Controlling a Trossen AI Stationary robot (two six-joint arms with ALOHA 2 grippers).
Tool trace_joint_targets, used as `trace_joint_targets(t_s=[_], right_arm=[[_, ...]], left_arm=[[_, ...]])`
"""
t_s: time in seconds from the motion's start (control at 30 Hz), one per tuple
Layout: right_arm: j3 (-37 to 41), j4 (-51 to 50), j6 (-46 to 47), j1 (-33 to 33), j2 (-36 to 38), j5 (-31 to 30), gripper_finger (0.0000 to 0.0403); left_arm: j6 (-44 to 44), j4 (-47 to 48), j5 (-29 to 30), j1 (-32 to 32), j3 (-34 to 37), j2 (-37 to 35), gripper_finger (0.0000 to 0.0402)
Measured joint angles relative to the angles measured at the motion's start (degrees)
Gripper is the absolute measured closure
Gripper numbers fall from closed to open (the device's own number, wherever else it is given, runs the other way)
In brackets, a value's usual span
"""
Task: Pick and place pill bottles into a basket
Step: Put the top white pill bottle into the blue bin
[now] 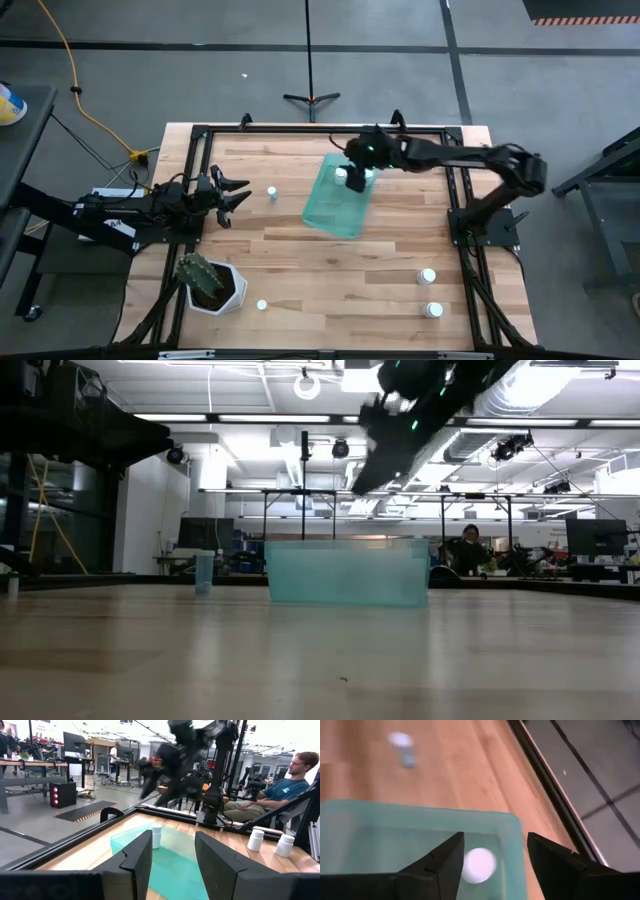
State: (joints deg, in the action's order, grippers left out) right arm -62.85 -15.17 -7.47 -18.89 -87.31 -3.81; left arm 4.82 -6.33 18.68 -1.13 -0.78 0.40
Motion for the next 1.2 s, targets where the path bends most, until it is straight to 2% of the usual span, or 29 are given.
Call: trace_joint_targets(t_s=[0.13, 0.23, 0.33, 0.57, 0.67, 0.8, 0.97, 1.07, 1.2], right_arm=[[-0.1, -8.1, -0.4, 5.6, 7.2, 0.5, 0.0207], [-0.1, -15.6, 1.2, 11.0, 10.7, -3.3, 0.0213], [-0.1, -23.4, 5.9, 16.9, 12.5, -7.7, 0.0218], [-0.1, -36.8, 21.8, 31.8, 12.9, -9.9, 0.0222], [-0.1, -40.5, 30.9, 36.9, 12.0, -8.2, 0.0222], [-0.1, -38.4, 43.0, 41.7, 10.1, -6.1, 0.0222], [-0.1, -36.4, 53.2, 43.1, 7.3, -4.6, 0.022], [0.0, -40.4, 57.3, 43.7, 5.0, -1.4, 0.0205], [0.0, -47.8, 67.8, 45.3, 2.1, 2.8, 0.017]], left_arm=[[0.2, 0.0, 0.0, 0.0, 0.0, 0.0, 0.0218], [0.2, 0.0, 0.0, 0.0, 0.0, 0.0, 0.0218], [0.2, 0.0, 0.0, 0.0, 0.0, 0.0, 0.0218], [0.2, 0.2, 0.1, 0.0, 0.0, 0.0, 0.0218], [0.2, 0.3, 0.1, 0.0, 0.0, 0.0, 0.0218], [0.2, 0.4, 0.1, 0.0, 0.0, 0.0, 0.0218], [0.2, 0.2, 0.1, 0.0, 0.0, 0.0, 0.0218], [0.1, 0.1, 0.1, 0.0, 0.0, 0.0, 0.0218], [0.1, 0.0, 0.1, 0.0, 0.0, 0.0, 0.0218]])
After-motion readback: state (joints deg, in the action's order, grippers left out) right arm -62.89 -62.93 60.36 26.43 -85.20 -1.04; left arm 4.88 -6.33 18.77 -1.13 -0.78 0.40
